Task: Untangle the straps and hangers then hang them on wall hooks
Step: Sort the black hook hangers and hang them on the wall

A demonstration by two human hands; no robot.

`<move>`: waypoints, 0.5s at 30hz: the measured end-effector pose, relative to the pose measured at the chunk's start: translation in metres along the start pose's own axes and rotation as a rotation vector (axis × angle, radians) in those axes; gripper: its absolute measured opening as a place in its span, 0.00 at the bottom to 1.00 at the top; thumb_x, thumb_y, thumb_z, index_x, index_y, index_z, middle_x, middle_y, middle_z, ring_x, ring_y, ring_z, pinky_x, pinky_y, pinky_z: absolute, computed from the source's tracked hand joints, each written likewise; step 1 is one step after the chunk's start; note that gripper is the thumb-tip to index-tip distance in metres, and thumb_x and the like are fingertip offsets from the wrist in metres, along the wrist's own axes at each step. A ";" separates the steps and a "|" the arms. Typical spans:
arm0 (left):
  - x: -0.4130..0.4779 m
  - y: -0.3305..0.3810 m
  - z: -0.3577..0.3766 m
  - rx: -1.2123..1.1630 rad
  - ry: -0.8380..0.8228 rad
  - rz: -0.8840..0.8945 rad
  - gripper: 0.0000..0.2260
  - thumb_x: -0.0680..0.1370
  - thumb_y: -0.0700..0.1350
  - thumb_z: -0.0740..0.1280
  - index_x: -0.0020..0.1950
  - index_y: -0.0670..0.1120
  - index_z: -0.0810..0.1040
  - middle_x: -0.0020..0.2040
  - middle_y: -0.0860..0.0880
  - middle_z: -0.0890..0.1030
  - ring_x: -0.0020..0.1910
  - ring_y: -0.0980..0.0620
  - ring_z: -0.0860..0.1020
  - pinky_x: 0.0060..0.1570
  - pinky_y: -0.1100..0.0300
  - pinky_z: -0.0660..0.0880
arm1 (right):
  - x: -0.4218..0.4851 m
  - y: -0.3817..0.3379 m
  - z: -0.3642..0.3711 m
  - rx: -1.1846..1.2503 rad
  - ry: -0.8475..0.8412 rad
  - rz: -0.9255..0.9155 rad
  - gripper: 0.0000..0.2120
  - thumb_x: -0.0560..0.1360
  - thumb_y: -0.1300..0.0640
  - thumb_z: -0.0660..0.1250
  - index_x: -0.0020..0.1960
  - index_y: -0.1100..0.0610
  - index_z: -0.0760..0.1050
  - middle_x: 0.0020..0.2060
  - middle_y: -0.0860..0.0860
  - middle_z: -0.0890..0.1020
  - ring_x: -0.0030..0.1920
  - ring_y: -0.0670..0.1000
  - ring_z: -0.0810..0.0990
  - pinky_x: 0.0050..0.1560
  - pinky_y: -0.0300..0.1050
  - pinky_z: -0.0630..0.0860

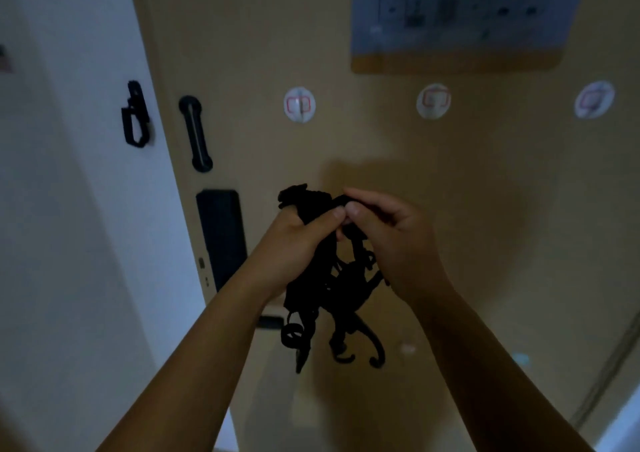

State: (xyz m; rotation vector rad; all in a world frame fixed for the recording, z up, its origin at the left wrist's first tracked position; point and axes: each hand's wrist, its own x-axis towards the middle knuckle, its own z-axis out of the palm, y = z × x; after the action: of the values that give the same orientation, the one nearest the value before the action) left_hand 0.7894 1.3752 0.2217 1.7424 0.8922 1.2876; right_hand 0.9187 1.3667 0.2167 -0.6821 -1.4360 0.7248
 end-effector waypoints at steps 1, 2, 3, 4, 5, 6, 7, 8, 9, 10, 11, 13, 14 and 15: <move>0.015 0.003 0.000 0.005 0.040 0.038 0.15 0.79 0.46 0.62 0.32 0.52 0.77 0.28 0.58 0.79 0.30 0.63 0.77 0.33 0.72 0.72 | 0.017 0.001 -0.002 -0.008 0.004 -0.034 0.10 0.75 0.66 0.63 0.49 0.53 0.78 0.29 0.46 0.82 0.34 0.43 0.81 0.40 0.33 0.77; 0.031 0.006 -0.001 0.016 0.084 0.079 0.15 0.78 0.45 0.62 0.32 0.52 0.78 0.29 0.57 0.80 0.32 0.62 0.78 0.34 0.72 0.73 | 0.035 0.001 -0.004 -0.004 0.001 -0.055 0.10 0.75 0.66 0.64 0.49 0.53 0.78 0.31 0.46 0.82 0.35 0.42 0.81 0.40 0.32 0.77; 0.047 0.011 -0.003 0.029 0.131 0.126 0.13 0.78 0.44 0.62 0.34 0.50 0.78 0.30 0.56 0.80 0.32 0.62 0.78 0.35 0.72 0.73 | 0.053 0.000 -0.006 -0.003 -0.012 -0.074 0.10 0.75 0.65 0.64 0.47 0.51 0.79 0.32 0.45 0.83 0.36 0.42 0.82 0.40 0.31 0.77; 0.064 0.016 -0.006 0.043 0.174 0.174 0.12 0.78 0.43 0.63 0.36 0.48 0.79 0.31 0.55 0.80 0.33 0.61 0.78 0.36 0.71 0.73 | 0.073 -0.003 -0.009 -0.014 -0.036 -0.103 0.11 0.75 0.64 0.64 0.46 0.48 0.79 0.33 0.44 0.83 0.37 0.41 0.82 0.41 0.30 0.77; 0.081 0.023 -0.010 0.055 0.210 0.217 0.10 0.78 0.42 0.63 0.37 0.46 0.78 0.32 0.54 0.81 0.33 0.61 0.79 0.36 0.70 0.74 | 0.093 -0.007 -0.011 -0.034 -0.065 -0.137 0.12 0.75 0.63 0.64 0.45 0.46 0.79 0.34 0.43 0.84 0.39 0.39 0.82 0.41 0.29 0.76; 0.098 0.031 -0.015 0.062 0.237 0.252 0.09 0.77 0.41 0.63 0.38 0.45 0.78 0.32 0.54 0.81 0.32 0.60 0.79 0.36 0.69 0.74 | 0.113 -0.012 -0.012 -0.060 -0.089 -0.175 0.13 0.75 0.63 0.65 0.43 0.44 0.78 0.35 0.41 0.84 0.40 0.38 0.82 0.42 0.29 0.76; 0.114 0.041 -0.019 0.072 0.258 0.284 0.09 0.77 0.41 0.63 0.38 0.45 0.78 0.30 0.55 0.81 0.32 0.60 0.79 0.35 0.69 0.74 | 0.132 -0.018 -0.014 -0.086 -0.105 -0.216 0.14 0.75 0.63 0.65 0.43 0.43 0.78 0.36 0.40 0.83 0.41 0.37 0.82 0.42 0.29 0.76; 0.129 0.050 -0.023 0.090 0.273 0.317 0.10 0.77 0.41 0.63 0.37 0.46 0.79 0.30 0.55 0.82 0.32 0.60 0.80 0.34 0.69 0.74 | 0.151 -0.025 -0.016 -0.107 -0.119 -0.261 0.14 0.74 0.63 0.66 0.42 0.43 0.78 0.36 0.39 0.83 0.40 0.37 0.81 0.43 0.29 0.76; 0.144 0.060 -0.026 0.114 0.290 0.345 0.09 0.77 0.41 0.63 0.38 0.46 0.79 0.31 0.55 0.82 0.33 0.58 0.80 0.36 0.67 0.75 | 0.169 -0.033 -0.018 -0.124 -0.130 -0.303 0.15 0.74 0.63 0.66 0.40 0.43 0.78 0.34 0.37 0.82 0.39 0.36 0.81 0.42 0.29 0.76; 0.159 0.069 -0.029 0.137 0.308 0.368 0.08 0.78 0.41 0.63 0.40 0.45 0.79 0.34 0.53 0.83 0.36 0.56 0.81 0.39 0.64 0.76 | 0.187 -0.040 -0.020 -0.135 -0.139 -0.339 0.15 0.74 0.64 0.66 0.39 0.44 0.78 0.32 0.36 0.81 0.37 0.35 0.80 0.42 0.28 0.76; 0.173 0.077 -0.032 0.156 0.325 0.385 0.07 0.78 0.41 0.63 0.43 0.44 0.80 0.38 0.49 0.83 0.40 0.52 0.82 0.43 0.60 0.78 | 0.203 -0.046 -0.021 -0.142 -0.145 -0.362 0.14 0.74 0.65 0.66 0.40 0.45 0.78 0.31 0.37 0.81 0.36 0.35 0.80 0.41 0.27 0.76; 0.198 0.092 -0.038 0.163 0.351 0.409 0.07 0.78 0.41 0.63 0.47 0.41 0.80 0.42 0.44 0.83 0.43 0.46 0.82 0.47 0.54 0.77 | 0.234 -0.053 -0.024 -0.146 -0.155 -0.386 0.09 0.74 0.64 0.66 0.45 0.51 0.80 0.35 0.41 0.81 0.37 0.38 0.80 0.43 0.30 0.77; 0.209 0.098 -0.041 0.156 0.358 0.417 0.07 0.78 0.41 0.63 0.47 0.41 0.80 0.42 0.44 0.83 0.43 0.46 0.82 0.47 0.54 0.77 | 0.248 -0.056 -0.024 -0.148 -0.151 -0.391 0.07 0.74 0.64 0.67 0.48 0.55 0.81 0.36 0.44 0.81 0.38 0.41 0.80 0.45 0.33 0.78; 0.218 0.104 -0.044 0.154 0.367 0.430 0.07 0.77 0.41 0.64 0.46 0.42 0.81 0.41 0.45 0.83 0.42 0.46 0.82 0.45 0.54 0.77 | 0.261 -0.059 -0.024 -0.147 -0.147 -0.397 0.07 0.73 0.63 0.67 0.49 0.57 0.81 0.36 0.46 0.81 0.39 0.44 0.80 0.46 0.37 0.79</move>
State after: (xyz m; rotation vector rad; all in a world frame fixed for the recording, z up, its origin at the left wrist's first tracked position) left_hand 0.8084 1.5270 0.4144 1.9200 0.8603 1.9098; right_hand 0.9458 1.5353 0.4241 -0.4397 -1.7083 0.3671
